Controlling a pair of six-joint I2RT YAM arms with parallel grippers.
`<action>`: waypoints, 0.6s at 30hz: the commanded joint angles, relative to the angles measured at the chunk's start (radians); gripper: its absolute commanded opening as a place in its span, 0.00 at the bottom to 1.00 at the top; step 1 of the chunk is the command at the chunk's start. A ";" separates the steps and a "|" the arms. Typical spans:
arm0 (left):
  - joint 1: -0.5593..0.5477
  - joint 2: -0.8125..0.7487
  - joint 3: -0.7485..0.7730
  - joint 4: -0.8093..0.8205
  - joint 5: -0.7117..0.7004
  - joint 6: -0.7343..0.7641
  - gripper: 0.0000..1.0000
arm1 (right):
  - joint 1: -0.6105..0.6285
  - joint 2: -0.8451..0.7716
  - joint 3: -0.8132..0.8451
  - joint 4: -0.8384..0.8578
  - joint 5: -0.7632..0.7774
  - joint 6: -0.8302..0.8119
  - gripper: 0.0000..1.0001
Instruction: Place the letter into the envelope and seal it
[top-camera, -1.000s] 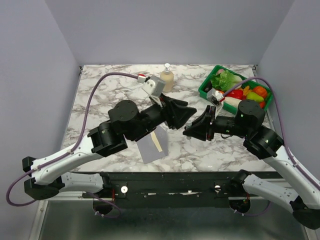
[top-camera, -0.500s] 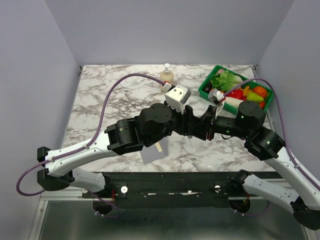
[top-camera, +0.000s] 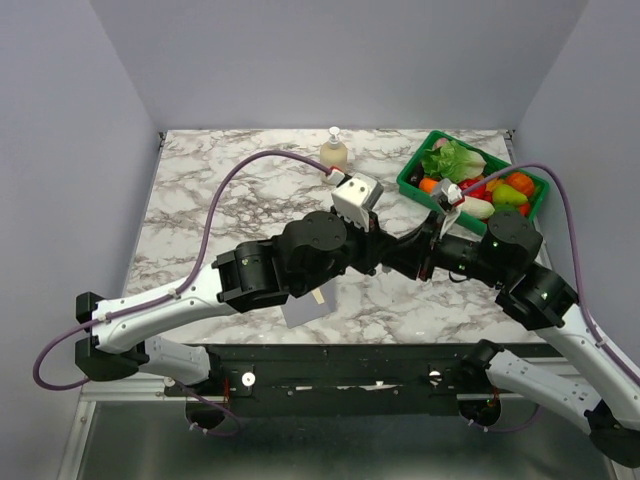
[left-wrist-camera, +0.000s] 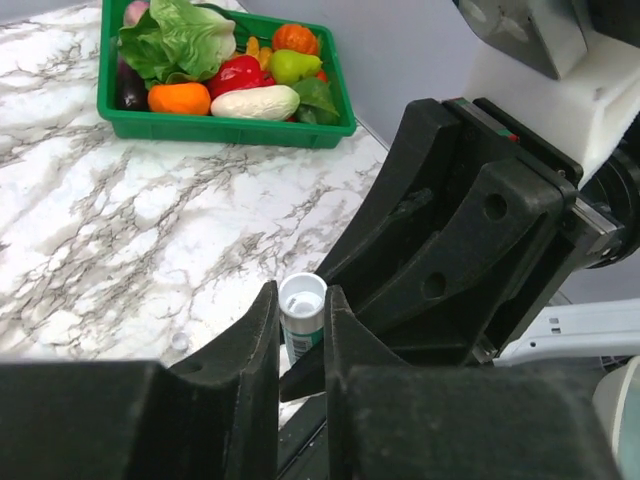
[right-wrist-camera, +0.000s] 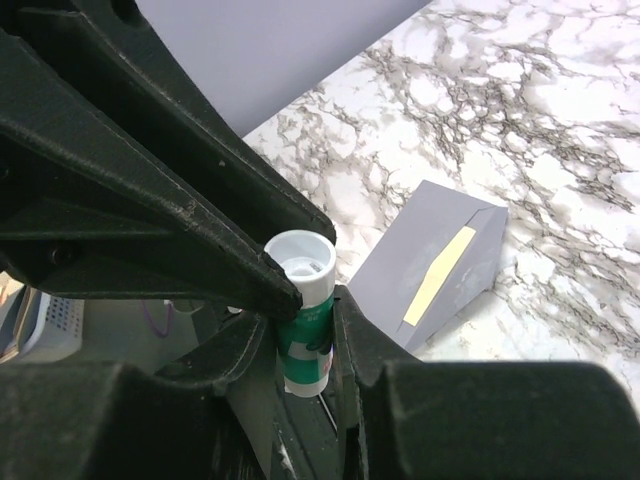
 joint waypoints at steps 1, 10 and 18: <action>-0.007 -0.007 -0.024 -0.003 -0.002 0.000 0.03 | -0.001 -0.023 -0.007 0.055 0.056 0.014 0.01; 0.004 -0.185 -0.241 0.283 0.280 0.168 0.00 | -0.001 -0.053 0.011 0.053 -0.062 -0.033 0.01; 0.061 -0.327 -0.305 0.318 0.723 0.276 0.00 | -0.001 -0.076 0.080 0.050 -0.349 -0.048 0.01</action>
